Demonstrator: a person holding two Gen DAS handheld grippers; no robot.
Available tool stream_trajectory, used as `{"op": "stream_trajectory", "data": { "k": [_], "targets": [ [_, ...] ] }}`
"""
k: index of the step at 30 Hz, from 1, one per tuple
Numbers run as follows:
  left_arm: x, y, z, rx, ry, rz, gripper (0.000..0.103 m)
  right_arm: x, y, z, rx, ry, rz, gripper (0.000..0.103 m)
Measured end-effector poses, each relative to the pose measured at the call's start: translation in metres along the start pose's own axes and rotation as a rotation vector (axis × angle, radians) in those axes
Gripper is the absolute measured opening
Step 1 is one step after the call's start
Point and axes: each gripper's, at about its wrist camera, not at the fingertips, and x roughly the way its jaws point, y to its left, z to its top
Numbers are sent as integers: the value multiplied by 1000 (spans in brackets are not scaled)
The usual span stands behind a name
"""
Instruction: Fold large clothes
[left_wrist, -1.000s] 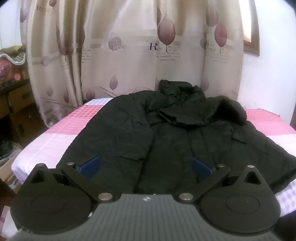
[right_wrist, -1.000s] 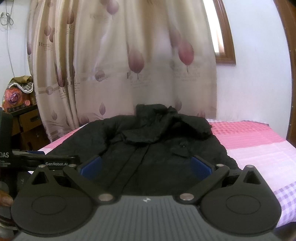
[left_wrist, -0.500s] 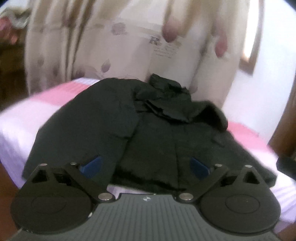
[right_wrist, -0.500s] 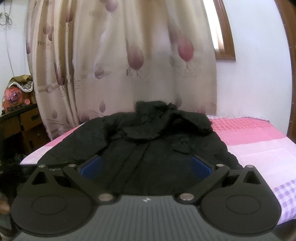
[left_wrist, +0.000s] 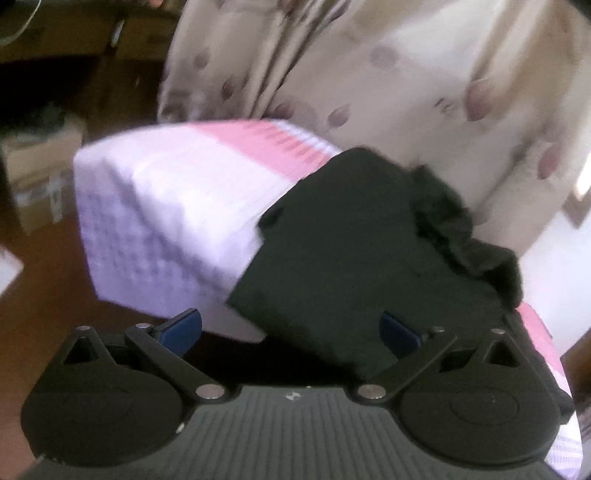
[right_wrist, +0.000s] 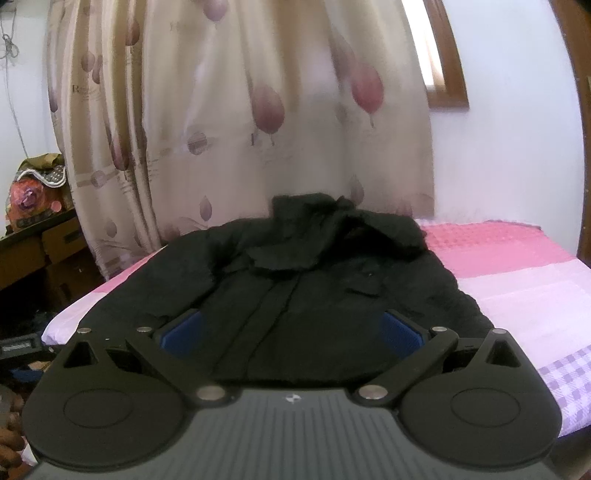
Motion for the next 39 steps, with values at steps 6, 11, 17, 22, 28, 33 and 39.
{"op": "stream_trajectory", "data": {
  "k": [6,11,17,22,28,33,39],
  "targets": [
    [26,9,1,10,44,-52,93,2,4,-1,-22,2,6,103],
    [23,-1,13,142,36,-98,5,5,6,-3,-24,17,10,103],
    [-18,1,81,95,-185,-40,4,15,11,0,-61,26,10,103],
    [-30,0,166,59,-350,66,4,27,11,4,-72,33,19,103],
    [10,-14,251,98,-471,243,4,43,11,6,-87,67,14,103],
    [69,-2,301,96,-513,435,0,59,7,10,-64,105,18,103],
    [124,23,325,87,-513,606,0,72,2,25,-125,129,27,103]
  ]
}}
